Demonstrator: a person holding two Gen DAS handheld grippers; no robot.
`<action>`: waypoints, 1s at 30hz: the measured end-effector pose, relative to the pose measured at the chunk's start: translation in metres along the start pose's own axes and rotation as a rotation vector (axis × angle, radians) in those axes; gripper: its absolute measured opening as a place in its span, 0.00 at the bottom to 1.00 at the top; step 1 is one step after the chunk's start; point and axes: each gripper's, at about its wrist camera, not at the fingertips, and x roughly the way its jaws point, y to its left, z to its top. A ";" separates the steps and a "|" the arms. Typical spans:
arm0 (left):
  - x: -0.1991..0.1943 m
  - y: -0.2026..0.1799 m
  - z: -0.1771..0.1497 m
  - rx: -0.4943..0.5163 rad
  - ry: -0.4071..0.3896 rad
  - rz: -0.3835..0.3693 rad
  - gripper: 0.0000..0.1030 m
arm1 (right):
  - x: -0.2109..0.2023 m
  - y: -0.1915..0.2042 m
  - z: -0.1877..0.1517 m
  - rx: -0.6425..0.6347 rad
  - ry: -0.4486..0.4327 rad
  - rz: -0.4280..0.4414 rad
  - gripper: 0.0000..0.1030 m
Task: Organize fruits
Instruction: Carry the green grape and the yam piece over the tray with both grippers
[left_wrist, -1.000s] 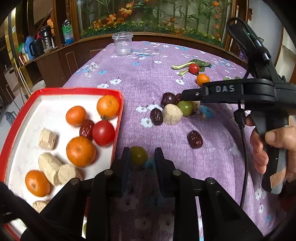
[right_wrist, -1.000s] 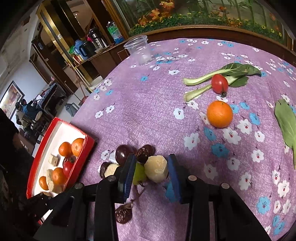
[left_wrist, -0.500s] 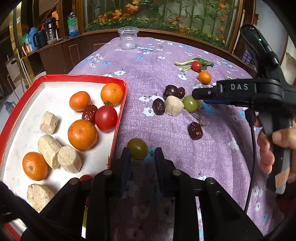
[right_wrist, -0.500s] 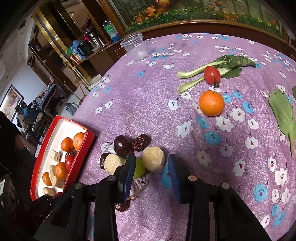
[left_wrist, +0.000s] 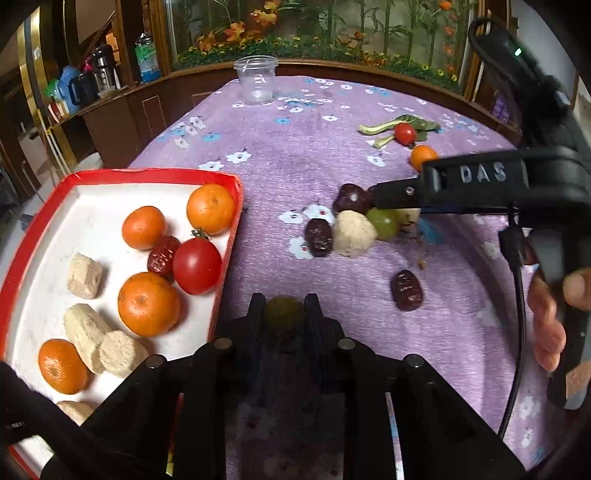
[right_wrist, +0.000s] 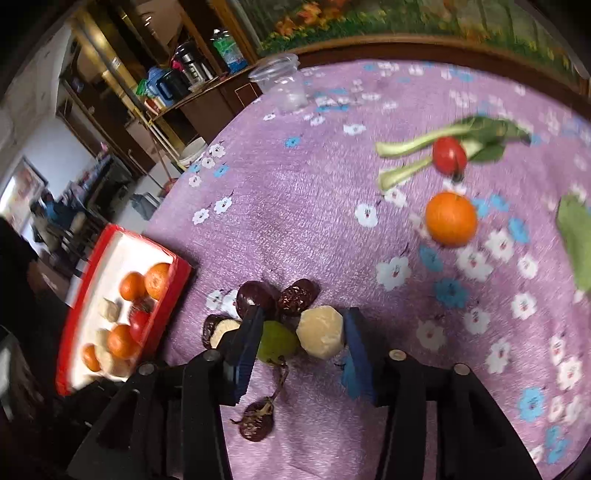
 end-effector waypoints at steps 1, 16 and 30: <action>-0.001 0.000 -0.001 0.000 -0.001 -0.017 0.17 | -0.001 -0.006 0.000 0.038 0.000 0.033 0.38; -0.006 -0.012 -0.004 0.014 0.013 -0.059 0.17 | -0.003 0.002 0.000 0.003 -0.003 -0.041 0.32; -0.010 -0.007 -0.008 -0.007 0.003 -0.090 0.17 | -0.003 -0.009 -0.001 0.122 -0.003 -0.032 0.26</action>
